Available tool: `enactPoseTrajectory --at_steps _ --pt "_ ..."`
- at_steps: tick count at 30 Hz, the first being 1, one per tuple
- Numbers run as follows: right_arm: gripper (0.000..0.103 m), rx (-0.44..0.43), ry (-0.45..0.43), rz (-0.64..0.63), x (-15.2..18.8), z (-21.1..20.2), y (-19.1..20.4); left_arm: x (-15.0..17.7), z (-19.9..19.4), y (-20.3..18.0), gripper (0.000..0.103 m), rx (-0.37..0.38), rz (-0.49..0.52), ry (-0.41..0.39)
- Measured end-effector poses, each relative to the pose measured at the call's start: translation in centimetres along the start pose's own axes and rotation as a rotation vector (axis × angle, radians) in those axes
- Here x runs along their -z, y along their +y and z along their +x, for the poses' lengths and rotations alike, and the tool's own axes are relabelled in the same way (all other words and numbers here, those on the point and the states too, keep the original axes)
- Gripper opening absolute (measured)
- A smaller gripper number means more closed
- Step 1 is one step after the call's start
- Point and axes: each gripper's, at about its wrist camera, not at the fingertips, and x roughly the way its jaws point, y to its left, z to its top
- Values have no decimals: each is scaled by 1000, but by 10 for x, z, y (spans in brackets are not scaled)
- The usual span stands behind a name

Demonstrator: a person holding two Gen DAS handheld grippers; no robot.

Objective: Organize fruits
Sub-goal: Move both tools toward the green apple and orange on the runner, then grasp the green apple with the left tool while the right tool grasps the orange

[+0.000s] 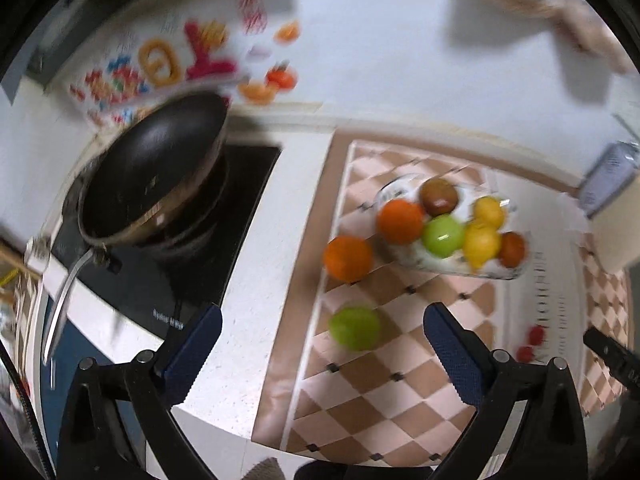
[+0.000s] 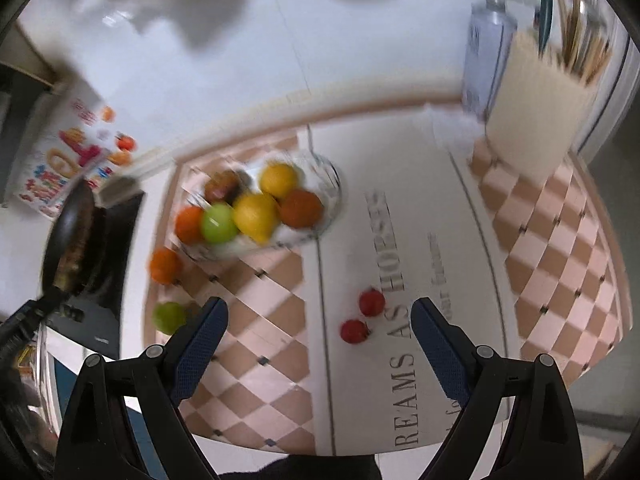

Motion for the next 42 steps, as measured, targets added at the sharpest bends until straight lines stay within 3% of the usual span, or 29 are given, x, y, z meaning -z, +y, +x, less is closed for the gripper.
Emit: enactPoseTrajectory --at_steps 5,7,9,12,15,16,17,22,25,31,34,36,38,40,42 --pt "91 -66 86 54 3 58 -13 0 65 10 103 2 -55 171" --pt "72 -78 125 59 3 80 -12 3 93 7 103 37 -79 258" --pt "72 -87 146 64 3 93 -10 8 123 0 103 72 -102 346" --pt "72 -85 166 54 0 107 -7 15 154 -12 103 87 -101 414" --pt "72 -85 186 39 -3 115 0 19 172 -24 92 93 -70 425" --pt "72 -86 196 29 -5 119 3 20 175 -27 72 95 -60 423" --pt "72 -89 200 23 -8 120 7 22 177 -30 59 119 -56 420" --pt "72 -125 221 -40 -26 125 39 30 169 -26 59 83 -63 370" --pt "72 -200 246 -100 -38 128 73 38 161 4 59 75 -142 364" --pt "72 -364 344 -395 -53 158 214 62 149 54 59 79 -314 385" --pt "72 -324 356 -538 -55 179 269 71 153 62 59 77 -362 393" --pt "72 -233 346 -678 -52 199 304 77 154 68 59 90 -399 397" --pt "72 -140 335 -801 -43 216 323 82 154 72 59 101 -432 392" --pt "74 -98 363 -877 -32 234 334 85 154 73 59 104 -441 391" --pt "73 -38 322 -962 -23 239 339 87 154 74 59 107 -450 389"
